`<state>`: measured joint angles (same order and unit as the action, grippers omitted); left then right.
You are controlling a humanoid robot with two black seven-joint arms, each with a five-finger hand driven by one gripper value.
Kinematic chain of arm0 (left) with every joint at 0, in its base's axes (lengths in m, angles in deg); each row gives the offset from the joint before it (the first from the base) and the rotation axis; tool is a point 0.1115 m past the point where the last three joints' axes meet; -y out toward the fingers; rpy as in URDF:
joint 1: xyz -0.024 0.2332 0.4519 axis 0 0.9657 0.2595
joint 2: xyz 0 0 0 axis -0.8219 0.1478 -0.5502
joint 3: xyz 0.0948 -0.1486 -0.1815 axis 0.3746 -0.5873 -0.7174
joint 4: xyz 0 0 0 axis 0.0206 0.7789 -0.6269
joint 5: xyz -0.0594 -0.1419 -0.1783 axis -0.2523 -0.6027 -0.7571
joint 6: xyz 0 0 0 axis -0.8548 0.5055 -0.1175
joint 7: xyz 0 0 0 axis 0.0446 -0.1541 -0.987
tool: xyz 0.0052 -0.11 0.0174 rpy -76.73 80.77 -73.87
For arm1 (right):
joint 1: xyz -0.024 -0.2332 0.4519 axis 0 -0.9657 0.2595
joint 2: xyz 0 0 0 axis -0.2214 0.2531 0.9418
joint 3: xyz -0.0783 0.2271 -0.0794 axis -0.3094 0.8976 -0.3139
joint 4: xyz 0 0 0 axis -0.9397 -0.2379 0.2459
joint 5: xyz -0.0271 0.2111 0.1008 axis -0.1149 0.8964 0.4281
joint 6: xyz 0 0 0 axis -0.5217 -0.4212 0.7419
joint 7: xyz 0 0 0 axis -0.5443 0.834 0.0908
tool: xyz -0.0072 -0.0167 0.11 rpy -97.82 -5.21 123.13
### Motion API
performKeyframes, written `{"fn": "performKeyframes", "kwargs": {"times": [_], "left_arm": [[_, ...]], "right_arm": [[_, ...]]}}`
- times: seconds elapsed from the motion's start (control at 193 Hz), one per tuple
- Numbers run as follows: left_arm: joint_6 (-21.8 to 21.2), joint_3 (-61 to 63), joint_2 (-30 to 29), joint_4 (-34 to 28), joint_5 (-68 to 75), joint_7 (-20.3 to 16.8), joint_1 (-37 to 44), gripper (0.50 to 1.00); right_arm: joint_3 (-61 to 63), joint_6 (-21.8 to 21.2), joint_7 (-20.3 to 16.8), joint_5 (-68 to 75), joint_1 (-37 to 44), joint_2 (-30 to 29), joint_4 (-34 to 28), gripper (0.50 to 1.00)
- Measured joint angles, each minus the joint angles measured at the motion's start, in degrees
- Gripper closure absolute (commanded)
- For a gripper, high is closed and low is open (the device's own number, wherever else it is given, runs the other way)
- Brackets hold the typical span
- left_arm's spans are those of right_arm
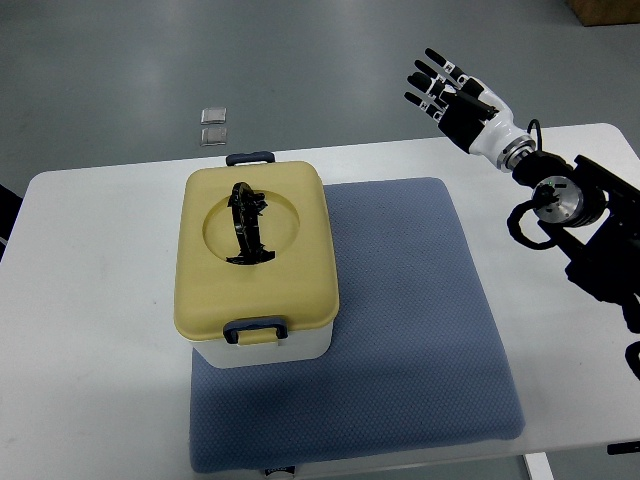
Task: Open white storage box with right hand
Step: 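Raise the right hand and swing it over the yellow lid, then lower the right hand and hook fingers under the black lid handle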
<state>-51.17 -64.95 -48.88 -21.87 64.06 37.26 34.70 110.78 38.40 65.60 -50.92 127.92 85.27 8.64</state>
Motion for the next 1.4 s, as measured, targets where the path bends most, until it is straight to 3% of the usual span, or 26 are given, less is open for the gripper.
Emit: {"fn": "performKeyframes", "kwargs": {"times": [0.192,0.362,0.471,0.59,0.766,1.398], "left_arm": [[0.0,0.0,0.0,0.1,0.1,0.0,-0.1,0.5],[0.0,-0.1,0.0,0.1,0.2,0.0,-0.1,0.5],[0.0,-0.1,0.0,0.0,0.1,0.0,-0.1,0.5],[0.0,-0.1,0.0,0.0,0.1,0.0,-0.1,0.5],[0.0,-0.1,0.0,0.0,0.1,0.0,-0.1,0.5],[0.0,-0.1,0.0,-0.5,0.0,0.0,-0.1,0.5]], "right_arm": [[-14.1,-4.6,-0.1,-30.7,11.8,6.1,-0.1,0.554],[-27.7,-13.3,0.0,-51.4,29.8,8.8,-2.2,0.554],[-34.3,-15.1,0.3,-55.4,40.4,8.9,-9.3,0.554],[-37.0,-15.3,0.5,-56.2,46.5,8.5,-19.9,0.554],[-37.4,-15.3,0.6,-56.4,48.6,4.7,-27.8,0.554],[-37.6,-15.2,5.6,-64.7,45.4,-0.8,-28.6,0.554]]}}
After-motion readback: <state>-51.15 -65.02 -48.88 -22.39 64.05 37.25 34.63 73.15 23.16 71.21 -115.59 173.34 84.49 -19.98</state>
